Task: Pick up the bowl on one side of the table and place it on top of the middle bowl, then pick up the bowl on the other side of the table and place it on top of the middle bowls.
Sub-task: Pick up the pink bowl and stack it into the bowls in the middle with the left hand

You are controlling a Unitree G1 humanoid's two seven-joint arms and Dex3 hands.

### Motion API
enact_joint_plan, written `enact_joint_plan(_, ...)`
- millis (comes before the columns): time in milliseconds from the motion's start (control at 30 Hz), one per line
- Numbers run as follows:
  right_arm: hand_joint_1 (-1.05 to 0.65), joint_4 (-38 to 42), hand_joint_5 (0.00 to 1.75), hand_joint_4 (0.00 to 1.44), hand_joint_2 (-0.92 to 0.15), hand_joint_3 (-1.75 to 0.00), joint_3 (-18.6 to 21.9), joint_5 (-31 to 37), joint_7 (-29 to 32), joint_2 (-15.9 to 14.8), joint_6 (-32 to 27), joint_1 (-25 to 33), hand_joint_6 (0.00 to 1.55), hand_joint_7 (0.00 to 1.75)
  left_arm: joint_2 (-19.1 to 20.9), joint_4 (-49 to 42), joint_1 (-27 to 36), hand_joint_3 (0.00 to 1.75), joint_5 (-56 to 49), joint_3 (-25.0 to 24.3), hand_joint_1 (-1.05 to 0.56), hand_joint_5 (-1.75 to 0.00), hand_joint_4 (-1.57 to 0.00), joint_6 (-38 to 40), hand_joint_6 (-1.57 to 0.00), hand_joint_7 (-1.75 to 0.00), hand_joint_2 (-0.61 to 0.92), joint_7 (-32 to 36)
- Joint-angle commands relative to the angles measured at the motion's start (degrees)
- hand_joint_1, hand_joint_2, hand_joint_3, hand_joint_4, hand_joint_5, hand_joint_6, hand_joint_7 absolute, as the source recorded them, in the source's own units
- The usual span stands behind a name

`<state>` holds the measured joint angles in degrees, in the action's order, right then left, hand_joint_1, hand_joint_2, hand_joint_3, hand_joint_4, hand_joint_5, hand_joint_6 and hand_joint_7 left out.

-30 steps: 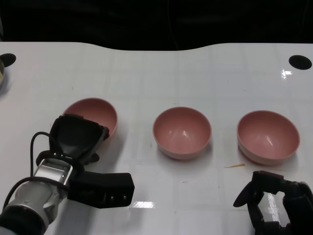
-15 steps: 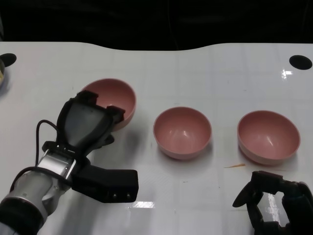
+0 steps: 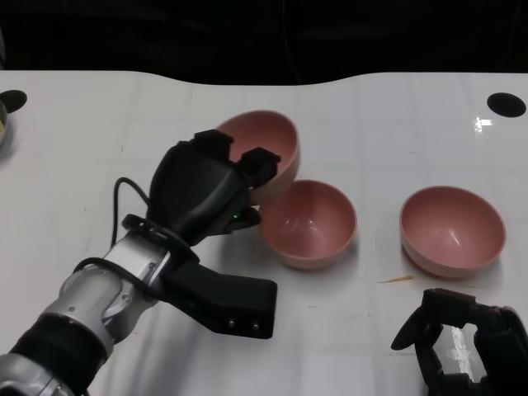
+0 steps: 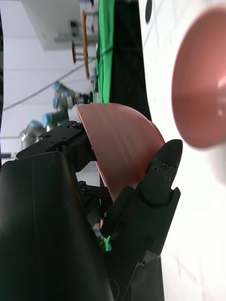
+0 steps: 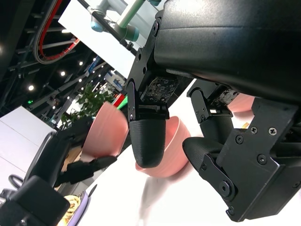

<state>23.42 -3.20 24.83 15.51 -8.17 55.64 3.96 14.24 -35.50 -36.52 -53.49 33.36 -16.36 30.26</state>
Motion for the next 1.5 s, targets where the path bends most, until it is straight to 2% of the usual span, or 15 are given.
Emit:
enact_joint_plan(33,0.08,0.0,1.59,0.84,-0.15,-1.58,0.0,0.2,0.6,-0.5,0.1,-0.1,0.89,1.19,-1.0,-1.5,-2.3,0.26,1.4,0.2,-0.19,-1.75,-0.87,-2.2,-0.77,-1.58,0.80,-1.8)
enact_joint_plan(167,0.08,-0.6,1.59,0.85,-0.15,-1.57,0.0,0.8,0.9,-0.3,-0.2,0.1,0.89,1.19,-2.2,-3.4,-4.0,0.52,1.3,1.1,-0.20,-1.75,-0.87,-4.5,-0.76,-1.60,0.68,-2.9)
enact_joint_plan(333,0.06,-0.8,1.57,0.86,-0.15,-1.58,0.0,1.0,1.1,-0.2,-0.6,0.3,0.90,1.18,-3.2,-6.6,-5.7,0.59,1.1,2.5,-0.22,-1.75,-0.90,-7.1,-0.76,-1.63,0.64,-2.8)
enact_joint_plan(500,0.08,-0.6,1.57,0.85,-0.14,-1.59,-0.1,1.2,1.4,-0.2,-0.1,0.0,0.91,1.18,-3.5,-8.6,-7.2,0.44,0.0,4.2,-0.24,-1.75,-0.89,-7.2,-0.82,-1.48,0.66,-4.2)
enact_joint_plan(567,0.08,-0.7,1.58,0.86,-0.14,-1.60,-0.2,1.1,1.4,-0.2,-0.2,0.0,0.91,1.18,-3.6,-9.1,-7.6,0.36,-0.4,4.7,-0.25,-1.75,-0.89,-7.0,-0.86,-1.34,0.69,-4.6)
enact_joint_plan(667,0.08,-0.9,1.58,0.85,-0.14,-1.59,-0.3,1.1,1.4,-0.2,-0.6,0.1,0.90,1.18,-3.1,-9.4,-8.2,0.17,-1.1,5.6,-0.27,-1.75,-0.86,-6.9,-0.95,-0.99,0.77,-6.7)
enact_joint_plan(700,0.07,-1.0,1.59,0.85,-0.14,-1.59,-0.3,1.2,1.5,-0.2,-0.8,0.1,0.90,1.18,-2.9,-9.3,-8.3,0.11,-0.7,5.7,-0.29,-1.69,-0.85,-7.2,-0.98,-0.84,0.80,-8.1)
enact_joint_plan(733,0.07,-1.1,1.59,0.85,-0.14,-1.59,-0.3,1.3,1.6,-0.1,-0.8,0.1,0.90,1.18,-2.7,-9.2,-8.3,0.06,-0.4,5.7,-0.29,-1.42,-0.87,-7.5,-1.02,-0.64,0.84,-9.2)
enact_joint_plan(767,0.06,-1.0,1.60,0.85,-0.14,-1.59,-0.3,1.3,1.6,-0.1,-0.7,0.1,0.90,1.18,-2.4,-8.9,-8.4,0.04,-0.3,5.9,-0.28,-1.30,-0.89,-7.6,-1.04,-0.54,0.86,-10.5)
enact_joint_plan(867,0.06,-0.9,1.60,0.85,-0.14,-1.59,-0.5,1.3,1.7,-0.2,-0.8,0.0,0.90,1.18,-1.8,-7.1,-8.2,0.10,-0.4,6.0,-0.37,-0.70,-0.61,-6.3,-0.72,-0.13,0.91,-16.0)
enact_joint_plan(933,0.05,-0.8,1.60,0.85,-0.14,-1.59,-0.5,1.1,1.7,-0.2,-0.8,-0.1,0.90,1.18,-1.5,-5.9,-7.8,0.13,-0.5,5.9,-0.50,-0.38,-0.41,-5.7,-0.50,-0.03,0.92,-17.8)
enact_joint_plan(1033,0.06,-1.1,1.60,0.85,-0.15,-1.58,-0.6,0.9,1.5,-0.2,-1.0,0.0,0.90,1.18,-1.2,-4.3,-6.8,0.28,-0.1,5.4,-0.69,-0.21,-0.19,-5.1,-0.26,0.00,0.92,-19.3)
enact_joint_plan(1133,0.06,-0.7,1.60,0.85,-0.15,-1.58,-0.9,0.3,1.3,-0.3,-0.6,-0.1,0.90,1.18,-0.9,-3.2,-6.3,0.44,0.3,5.2,-0.80,-0.18,-0.06,-4.9,-0.15,0.00,0.92,-20.2)
enact_joint_plan(1300,0.07,-0.9,1.59,0.85,-0.16,-1.57,-1.0,0.4,1.5,-0.4,-1.0,-0.2,0.90,1.18,-0.3,-2.0,-5.5,0.58,2.6,3.9,-0.90,-0.11,0.00,-5.3,-0.06,0.00,0.92,-22.9)
enact_joint_plan(1500,0.08,-1.1,1.59,0.86,-0.15,-1.58,-1.0,0.6,1.8,-0.3,-1.1,-0.2,0.91,1.17,1.7,2.2,-3.0,0.60,5.5,1.8,-0.94,-0.02,0.00,-5.3,-0.02,0.00,0.92,-25.9)
